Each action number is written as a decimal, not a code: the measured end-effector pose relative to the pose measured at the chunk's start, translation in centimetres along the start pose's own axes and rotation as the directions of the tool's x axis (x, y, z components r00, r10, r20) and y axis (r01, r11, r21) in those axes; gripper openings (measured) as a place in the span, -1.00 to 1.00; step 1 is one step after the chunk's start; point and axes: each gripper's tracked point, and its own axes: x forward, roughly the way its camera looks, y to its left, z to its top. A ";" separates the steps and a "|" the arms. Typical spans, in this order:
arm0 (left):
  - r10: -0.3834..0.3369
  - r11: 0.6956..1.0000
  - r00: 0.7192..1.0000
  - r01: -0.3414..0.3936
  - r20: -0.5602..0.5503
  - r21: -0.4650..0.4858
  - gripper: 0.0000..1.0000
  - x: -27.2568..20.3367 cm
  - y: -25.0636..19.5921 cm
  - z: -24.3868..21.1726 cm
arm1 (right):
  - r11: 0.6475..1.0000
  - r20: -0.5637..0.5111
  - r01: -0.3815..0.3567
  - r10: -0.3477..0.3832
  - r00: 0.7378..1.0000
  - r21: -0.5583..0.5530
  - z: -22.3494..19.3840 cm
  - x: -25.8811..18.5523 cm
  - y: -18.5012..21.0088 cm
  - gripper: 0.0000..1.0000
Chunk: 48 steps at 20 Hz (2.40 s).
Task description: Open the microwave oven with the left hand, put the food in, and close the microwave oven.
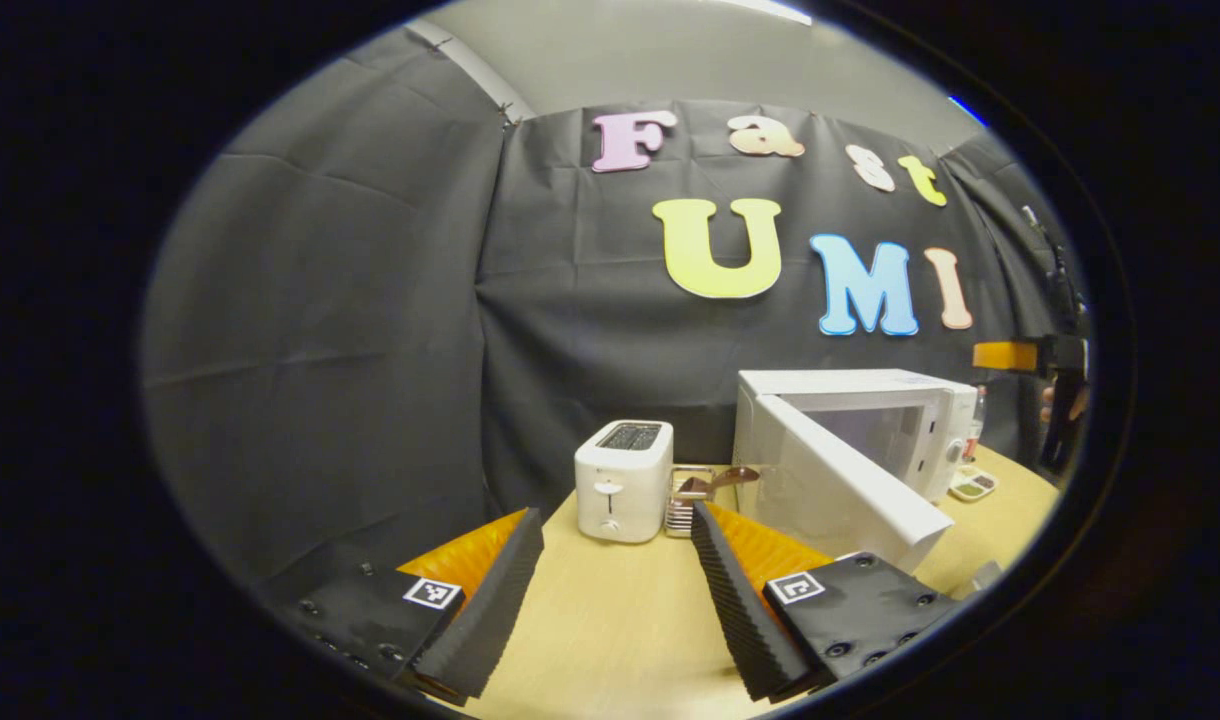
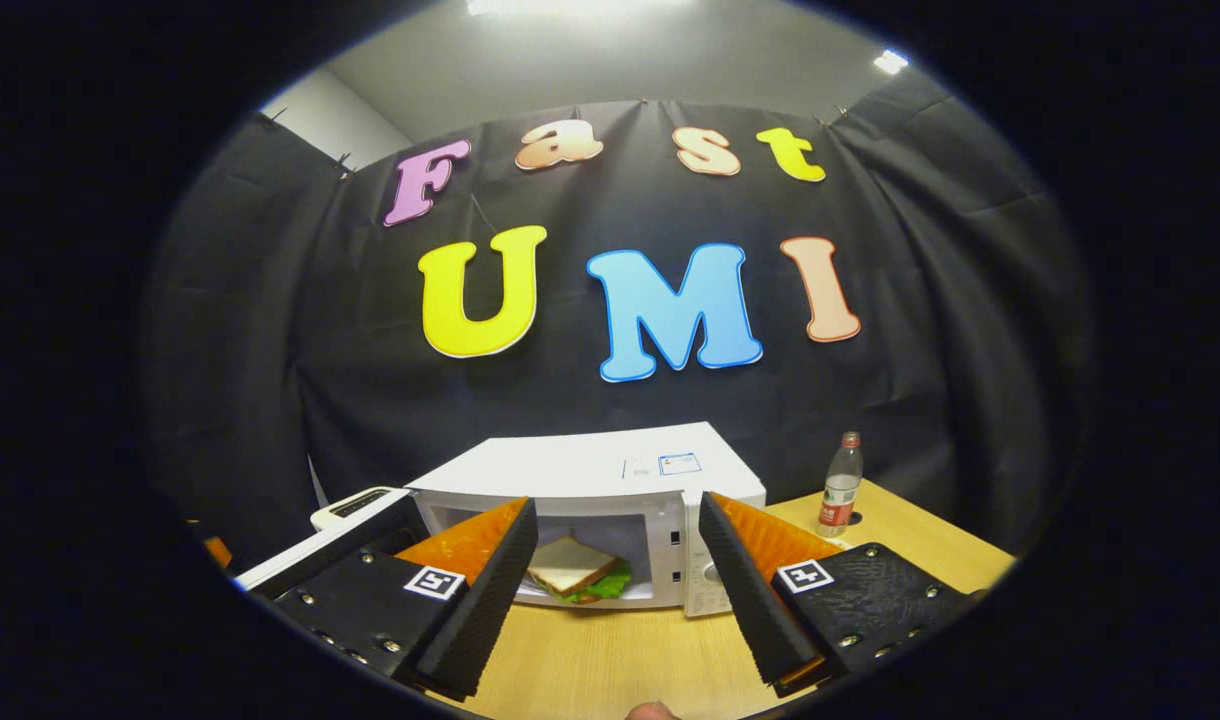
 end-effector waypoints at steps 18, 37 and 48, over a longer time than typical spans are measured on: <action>-0.067 0.997 0.992 0.071 -0.104 0.030 -0.84 -1.1 -7.5 -3.7 | 0.998 0.042 0.056 -0.055 0.998 -0.021 4.3 -9.9 -9.6 0.95; -0.496 0.864 0.865 0.500 -0.075 0.053 -0.85 0.1 -27.8 0.8 | 0.974 0.010 0.221 -0.221 0.975 -0.051 4.1 -15.4 -17.0 0.95; -0.624 0.776 0.777 0.628 -0.087 0.049 -0.85 4.8 -35.8 1.3 | 0.915 0.012 0.400 -0.400 0.916 -0.042 4.5 -18.8 -22.6 0.95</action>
